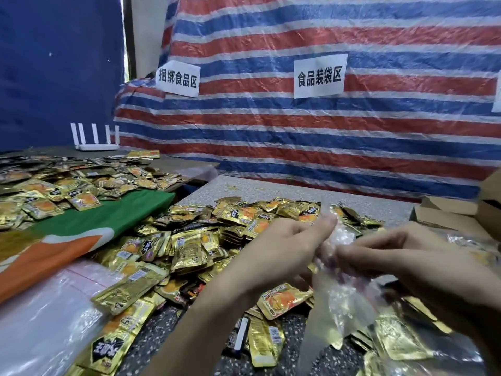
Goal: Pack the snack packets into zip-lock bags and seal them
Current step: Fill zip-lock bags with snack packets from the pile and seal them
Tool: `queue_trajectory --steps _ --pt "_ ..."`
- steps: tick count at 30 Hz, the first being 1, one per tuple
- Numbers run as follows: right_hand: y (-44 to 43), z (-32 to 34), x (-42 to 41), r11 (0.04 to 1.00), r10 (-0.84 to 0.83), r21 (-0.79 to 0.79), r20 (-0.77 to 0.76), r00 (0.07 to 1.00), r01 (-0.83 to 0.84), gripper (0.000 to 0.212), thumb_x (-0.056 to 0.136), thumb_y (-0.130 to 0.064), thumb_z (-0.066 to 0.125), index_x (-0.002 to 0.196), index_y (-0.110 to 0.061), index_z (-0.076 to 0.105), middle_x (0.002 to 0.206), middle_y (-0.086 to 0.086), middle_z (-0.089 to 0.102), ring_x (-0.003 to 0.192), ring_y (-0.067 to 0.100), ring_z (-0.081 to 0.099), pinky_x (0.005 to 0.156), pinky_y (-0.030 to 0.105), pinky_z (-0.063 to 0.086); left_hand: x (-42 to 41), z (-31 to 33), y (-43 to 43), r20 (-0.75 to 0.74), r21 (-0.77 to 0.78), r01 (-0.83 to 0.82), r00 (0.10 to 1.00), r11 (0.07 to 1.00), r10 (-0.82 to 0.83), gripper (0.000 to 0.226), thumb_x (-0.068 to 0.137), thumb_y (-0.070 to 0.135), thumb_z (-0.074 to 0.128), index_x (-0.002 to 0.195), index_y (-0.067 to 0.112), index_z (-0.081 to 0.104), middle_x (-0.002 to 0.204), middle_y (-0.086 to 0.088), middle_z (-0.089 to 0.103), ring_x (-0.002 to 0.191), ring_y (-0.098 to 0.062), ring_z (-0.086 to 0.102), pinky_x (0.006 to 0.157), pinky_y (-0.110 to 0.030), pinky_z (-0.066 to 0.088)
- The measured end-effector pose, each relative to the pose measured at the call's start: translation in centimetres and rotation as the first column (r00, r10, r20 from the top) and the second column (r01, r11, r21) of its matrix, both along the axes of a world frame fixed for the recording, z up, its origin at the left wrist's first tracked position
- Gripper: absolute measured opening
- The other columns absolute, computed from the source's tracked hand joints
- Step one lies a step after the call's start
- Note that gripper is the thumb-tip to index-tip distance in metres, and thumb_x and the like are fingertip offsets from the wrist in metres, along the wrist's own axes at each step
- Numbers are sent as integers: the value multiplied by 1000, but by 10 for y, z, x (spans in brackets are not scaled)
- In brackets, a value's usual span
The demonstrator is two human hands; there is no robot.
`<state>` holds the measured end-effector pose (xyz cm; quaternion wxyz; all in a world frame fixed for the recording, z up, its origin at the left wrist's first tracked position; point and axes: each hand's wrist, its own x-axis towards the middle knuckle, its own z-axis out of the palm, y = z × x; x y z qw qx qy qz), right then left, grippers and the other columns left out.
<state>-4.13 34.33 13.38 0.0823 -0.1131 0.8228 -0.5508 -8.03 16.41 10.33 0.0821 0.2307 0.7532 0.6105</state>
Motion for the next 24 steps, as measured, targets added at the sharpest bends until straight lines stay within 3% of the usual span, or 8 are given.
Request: queue_trajectory --steps 6,9,11,13,16,17,19,24 --pt "1 -8 -7 970 -219 80 -109 970 228 13 72 -17 81 66 -5 77 59 10 66 43 10 54 41 19 41 -13 -5 -14 23 -136 -70 997 988 74 31 102 20 50 81 7 69 70 -6 73 51 -15 61 46 -19 45" --pt "13 -9 -11 934 -287 142 -242 927 327 6 84 -7 74 82 -12 75 62 4 64 42 5 52 41 17 39 -21 -4 -30 78 -227 -112 988 967 133 31 99 11 46 79 1 68 64 -10 71 46 -15 59 40 -17 41" --pt "19 -9 -9 929 -151 269 -351 924 254 38 83 -4 73 105 -34 68 84 -1 66 54 5 58 48 17 45 -25 -3 -41 126 -268 -98 983 958 136 31 96 8 44 79 -5 66 62 -14 70 43 -16 57 39 -17 40" --pt "21 -7 -6 913 44 379 -458 888 150 56 82 -1 71 104 -52 66 108 -19 62 69 5 60 56 14 48 -28 -2 -49 169 -302 -54 980 952 109 32 94 8 44 79 -8 67 64 -18 70 44 -19 58 43 -20 43" --pt "14 -4 -1 890 270 456 -568 778 24 51 85 2 62 92 -47 76 133 -34 52 82 -2 63 51 21 50 -31 -4 -53 212 -304 -8 974 953 76 35 90 10 45 67 1 70 67 -20 71 47 -20 61 45 -20 47" --pt "11 -4 0 885 315 466 -573 757 -16 45 84 -3 59 89 -44 78 136 -32 53 81 1 65 52 34 52 -32 -4 -54 217 -290 -7 973 957 72 38 88 10 45 61 4 71 67 -19 72 47 -20 62 45 -19 48" --pt "6 -5 -1 876 373 472 -529 762 -101 32 80 -20 56 86 -41 79 130 -30 60 69 6 64 51 39 49 -34 -5 -55 231 -241 -2 971 970 59 43 88 11 44 54 7 71 67 -19 72 47 -20 63 43 -19 47" --pt "3 -5 -3 876 450 339 -318 835 -343 37 79 -56 53 82 -30 80 115 -16 72 71 0 63 61 17 46 -43 -8 -65 286 -51 -60 955 997 72 29 86 13 52 66 10 72 62 -11 69 48 -21 62 42 -19 47"
